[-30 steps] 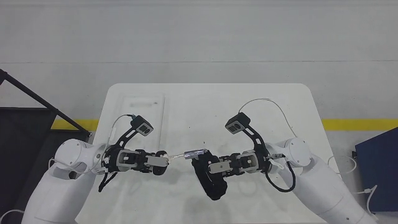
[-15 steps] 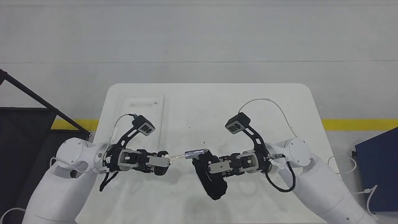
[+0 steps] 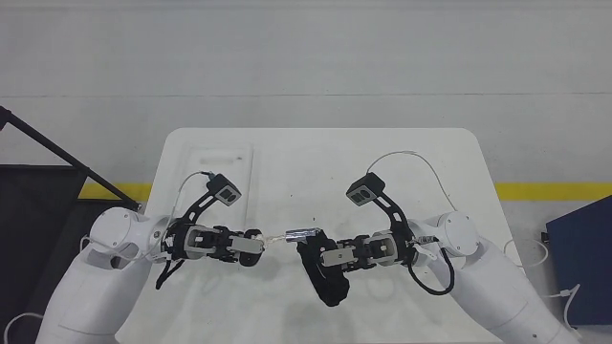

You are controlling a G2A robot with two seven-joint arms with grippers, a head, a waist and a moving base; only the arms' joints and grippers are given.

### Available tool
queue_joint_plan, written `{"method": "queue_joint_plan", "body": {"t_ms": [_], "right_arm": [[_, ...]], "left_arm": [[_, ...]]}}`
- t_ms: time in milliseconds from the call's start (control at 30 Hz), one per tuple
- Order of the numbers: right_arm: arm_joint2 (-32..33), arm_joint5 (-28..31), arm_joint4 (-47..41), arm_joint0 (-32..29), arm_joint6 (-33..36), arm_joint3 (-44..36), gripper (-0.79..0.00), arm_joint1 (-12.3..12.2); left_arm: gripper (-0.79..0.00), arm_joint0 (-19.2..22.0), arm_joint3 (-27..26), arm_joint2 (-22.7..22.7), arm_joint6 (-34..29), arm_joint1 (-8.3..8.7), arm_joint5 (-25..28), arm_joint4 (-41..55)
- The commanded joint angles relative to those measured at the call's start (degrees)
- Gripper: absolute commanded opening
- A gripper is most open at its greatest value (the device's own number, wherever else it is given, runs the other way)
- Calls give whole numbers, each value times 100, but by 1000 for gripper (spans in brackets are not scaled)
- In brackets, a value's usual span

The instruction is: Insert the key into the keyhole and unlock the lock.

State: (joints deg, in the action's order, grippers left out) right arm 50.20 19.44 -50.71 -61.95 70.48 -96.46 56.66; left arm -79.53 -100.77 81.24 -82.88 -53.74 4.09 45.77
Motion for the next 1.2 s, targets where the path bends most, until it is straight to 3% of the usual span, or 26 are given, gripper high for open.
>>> {"method": "queue_joint_plan", "body": {"t_ms": [0,1167], "right_arm": [[0,0,0,0,0,0,-785,0],[0,0,0,0,0,0,-785,0]], "left_arm": [[-785,40,1,-35,-2,-3,-20,-10],[-785,969,80,-616,-10,-59,-515,-292]]}}
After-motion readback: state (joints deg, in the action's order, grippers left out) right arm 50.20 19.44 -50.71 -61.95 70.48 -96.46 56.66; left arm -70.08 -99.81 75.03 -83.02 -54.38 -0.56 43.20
